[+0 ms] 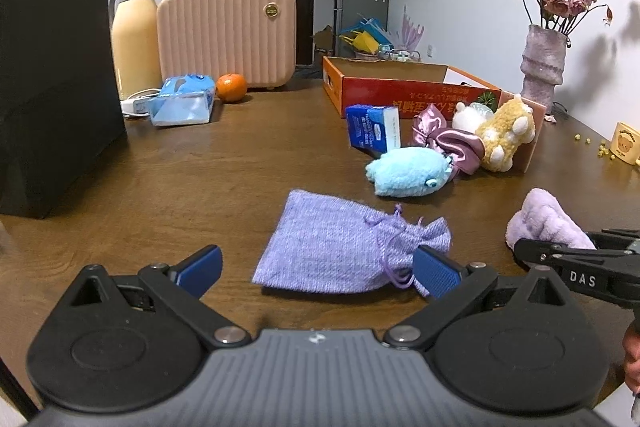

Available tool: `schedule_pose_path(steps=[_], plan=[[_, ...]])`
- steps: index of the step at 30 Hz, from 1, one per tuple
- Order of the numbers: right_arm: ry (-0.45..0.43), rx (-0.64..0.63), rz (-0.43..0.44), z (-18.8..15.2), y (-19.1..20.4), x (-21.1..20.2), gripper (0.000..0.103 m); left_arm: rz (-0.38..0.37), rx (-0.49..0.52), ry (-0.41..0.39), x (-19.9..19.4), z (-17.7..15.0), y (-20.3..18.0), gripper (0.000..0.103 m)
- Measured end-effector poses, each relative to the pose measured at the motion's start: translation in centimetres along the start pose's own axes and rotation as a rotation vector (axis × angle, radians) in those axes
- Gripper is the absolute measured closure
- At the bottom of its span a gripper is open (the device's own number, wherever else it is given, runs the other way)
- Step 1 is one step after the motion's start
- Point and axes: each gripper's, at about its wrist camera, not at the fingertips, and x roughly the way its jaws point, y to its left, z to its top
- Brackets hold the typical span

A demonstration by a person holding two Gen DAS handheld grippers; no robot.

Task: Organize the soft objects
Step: 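Grasp the lilac drawstring pouch with the left tool while the right tool holds the headband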

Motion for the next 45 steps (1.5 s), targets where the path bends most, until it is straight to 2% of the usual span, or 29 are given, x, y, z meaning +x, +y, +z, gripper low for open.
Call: schedule_pose_path(steps=[11,22,28,35,45], plan=[[-0.034,0.034,-0.016,0.0,-1.4,-1.3,0.07,-0.045,0.012,0.046,1.8,2.1,-2.2,0.0],[-0.041,0.06,-0.03,-0.3,-2.5,-1.6,0.07,0.061,-0.043,0.111,5.6,3.3,-3.4,0.0],[-0.043,0.071,-0.03,-0.3,-3.0,-1.5,0.07,0.139,-0.006,0.12,6.4,2.5,-4.2,0.0],[-0.044,0.077,-0.024,-0.5,-3.1,-1.6,0.07,0.152,0.013,0.111,6.2,1.7,-4.1,0.0],[-0.048,0.085,-0.027,-0.6,-3.4,-1.9,0.069,0.121,-0.039,0.129,5.9,1.0,-2.3,0.0]])
